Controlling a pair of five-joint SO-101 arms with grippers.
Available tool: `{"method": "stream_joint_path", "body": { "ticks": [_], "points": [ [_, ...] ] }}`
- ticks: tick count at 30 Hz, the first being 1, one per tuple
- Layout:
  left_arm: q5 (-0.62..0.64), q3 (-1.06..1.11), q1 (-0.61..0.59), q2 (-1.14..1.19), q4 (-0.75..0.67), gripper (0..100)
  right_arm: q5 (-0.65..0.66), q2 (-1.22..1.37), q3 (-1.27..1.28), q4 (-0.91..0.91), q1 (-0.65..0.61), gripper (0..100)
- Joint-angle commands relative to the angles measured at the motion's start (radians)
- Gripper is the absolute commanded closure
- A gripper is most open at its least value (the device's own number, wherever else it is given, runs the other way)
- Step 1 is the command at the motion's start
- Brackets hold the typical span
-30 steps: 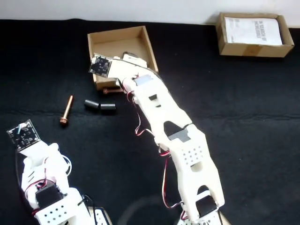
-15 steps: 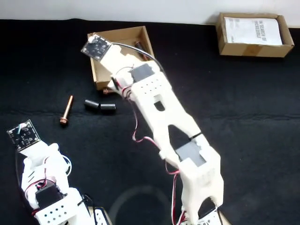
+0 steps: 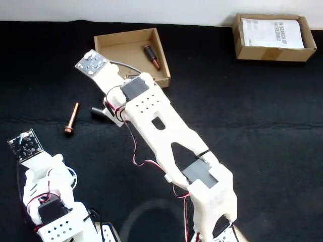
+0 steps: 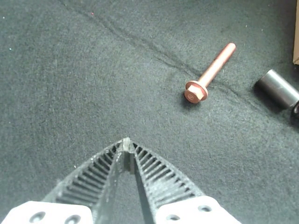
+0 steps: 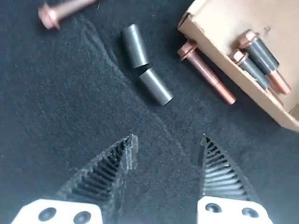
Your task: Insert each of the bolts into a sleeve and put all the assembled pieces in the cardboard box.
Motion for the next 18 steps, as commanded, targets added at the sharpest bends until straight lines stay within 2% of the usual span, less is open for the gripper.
{"method": "stream_joint_path", "body": {
  "ticks": [1, 12, 18],
  "points": [
    [-0.009, 0.016, -0.008, -0.004, 0.002, 99, 0.118, 0.042, -0.045, -0.004, 0.016, 80.4],
    [-0.009, 0.016, -0.035, -0.005, 0.002, 99, 0.351, 0.174, -0.047, -0.205, 0.021, 80.4],
    [-0.009, 0.016, -0.036, -0.01, 0.002, 99, 0.371, 0.295, -0.163, -0.22, 0.021, 80.4]
  ]
}}
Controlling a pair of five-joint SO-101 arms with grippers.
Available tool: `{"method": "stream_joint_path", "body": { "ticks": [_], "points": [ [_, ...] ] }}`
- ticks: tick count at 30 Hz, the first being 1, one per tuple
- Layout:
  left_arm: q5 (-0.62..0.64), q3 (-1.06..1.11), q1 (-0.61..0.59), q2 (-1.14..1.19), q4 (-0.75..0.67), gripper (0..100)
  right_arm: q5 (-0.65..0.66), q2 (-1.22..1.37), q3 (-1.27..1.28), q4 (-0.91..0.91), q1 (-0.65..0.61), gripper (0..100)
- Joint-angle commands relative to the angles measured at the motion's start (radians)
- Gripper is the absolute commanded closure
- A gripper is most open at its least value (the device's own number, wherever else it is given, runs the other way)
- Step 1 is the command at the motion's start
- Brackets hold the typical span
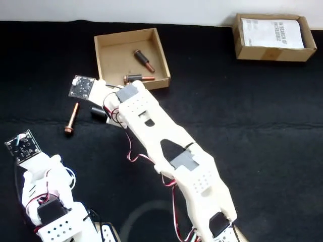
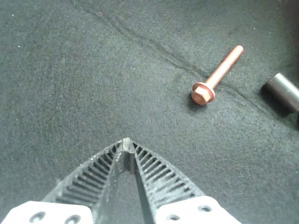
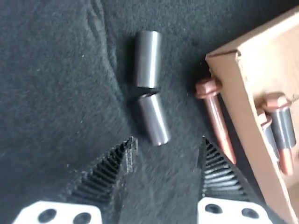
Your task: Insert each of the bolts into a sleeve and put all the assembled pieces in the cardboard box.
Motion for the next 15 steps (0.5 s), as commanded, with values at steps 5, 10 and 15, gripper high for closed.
{"method": "stream_joint_path", "body": {
  "ticks": [5, 10, 15],
  "points": [
    [-0.009, 0.016, -0.01, -0.01, 0.002, 99, 0.011, 0.203, -0.266, -0.007, 0.031, 80.4],
    [-0.009, 0.016, -0.01, -0.012, 0.018, 99, 0.009, 0.389, -0.444, 0.042, 0.033, 80.4],
    [-0.009, 0.016, -0.012, -0.012, 0.018, 99, 0.009, 0.55, -0.642, 0.111, 0.022, 92.1]
  ]
}}
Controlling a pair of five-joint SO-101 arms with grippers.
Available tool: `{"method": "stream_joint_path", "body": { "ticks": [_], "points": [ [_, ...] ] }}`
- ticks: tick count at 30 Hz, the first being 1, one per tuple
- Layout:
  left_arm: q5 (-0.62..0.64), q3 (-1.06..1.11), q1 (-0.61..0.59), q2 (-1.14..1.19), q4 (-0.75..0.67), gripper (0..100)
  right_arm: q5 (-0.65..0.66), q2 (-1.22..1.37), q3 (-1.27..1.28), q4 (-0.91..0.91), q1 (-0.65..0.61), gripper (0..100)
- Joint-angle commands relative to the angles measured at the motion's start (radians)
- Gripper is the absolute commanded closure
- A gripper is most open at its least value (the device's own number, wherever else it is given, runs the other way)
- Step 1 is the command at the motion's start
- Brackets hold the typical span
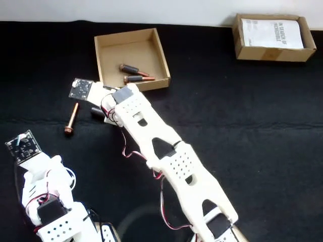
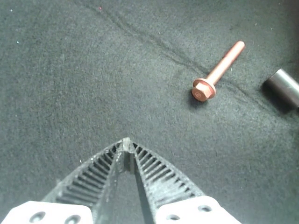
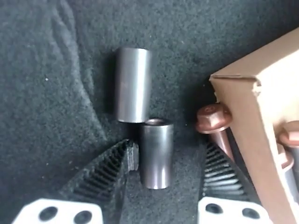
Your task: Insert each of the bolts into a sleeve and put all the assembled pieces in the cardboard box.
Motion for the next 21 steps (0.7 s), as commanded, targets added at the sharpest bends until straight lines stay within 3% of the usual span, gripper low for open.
{"method": "stream_joint_path", "body": {
  "ticks": [1, 14, 21],
  "points": [
    [-0.009, 0.016, -0.012, -0.012, 0.003, 99, 0.008, 0.101, -0.147, 0.044, 0.008, 98.2],
    [-0.009, 0.016, -0.01, -0.005, 0.002, 99, 0.008, 0.143, -0.736, 0.311, 0.058, 99.1],
    [-0.009, 0.016, -0.01, -0.004, 0.0, 99, 0.006, -0.128, -0.713, 0.403, 0.11, 99.1]
  ]
}}
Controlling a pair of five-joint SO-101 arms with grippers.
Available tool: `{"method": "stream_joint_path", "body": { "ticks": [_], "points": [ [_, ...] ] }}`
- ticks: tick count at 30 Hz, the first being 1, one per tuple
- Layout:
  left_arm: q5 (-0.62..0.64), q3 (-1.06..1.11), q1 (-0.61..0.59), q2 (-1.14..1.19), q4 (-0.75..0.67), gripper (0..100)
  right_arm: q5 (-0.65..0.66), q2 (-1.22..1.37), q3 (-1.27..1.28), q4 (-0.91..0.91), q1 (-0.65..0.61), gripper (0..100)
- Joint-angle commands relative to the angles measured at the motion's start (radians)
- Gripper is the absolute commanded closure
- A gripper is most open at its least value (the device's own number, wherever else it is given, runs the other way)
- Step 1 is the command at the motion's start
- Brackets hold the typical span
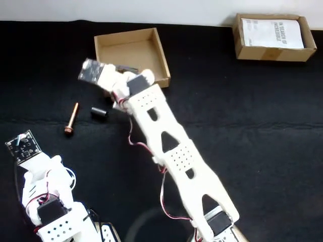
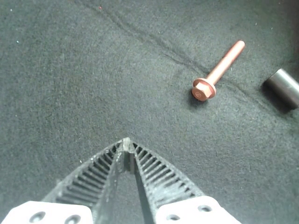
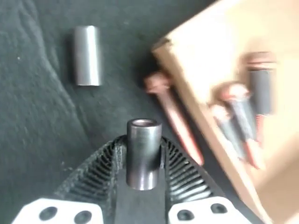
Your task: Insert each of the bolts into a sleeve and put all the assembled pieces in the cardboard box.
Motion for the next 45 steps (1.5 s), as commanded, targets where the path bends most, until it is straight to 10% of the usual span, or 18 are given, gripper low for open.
{"method": "stream_joint_path", "body": {
  "ticks": [1, 22, 34, 45],
  "points": [
    [-0.009, 0.016, -0.01, -0.004, 0.0, 99, 0.006, -0.229, -0.136, 0.036, 0.031, 99.1],
    [-0.011, 0.016, -0.004, -0.004, 0.006, 99, 0.006, -0.983, -0.125, 0.163, 0.074, 99.1],
    [-0.011, 0.016, -0.002, -0.004, 0.006, 99, -0.003, -1.287, -0.124, 0.165, 0.377, 99.1],
    [-0.011, 0.016, -0.002, -0.004, 0.031, 99, -0.611, -1.501, -0.125, 0.165, 0.901, 99.1]
  ]
}}
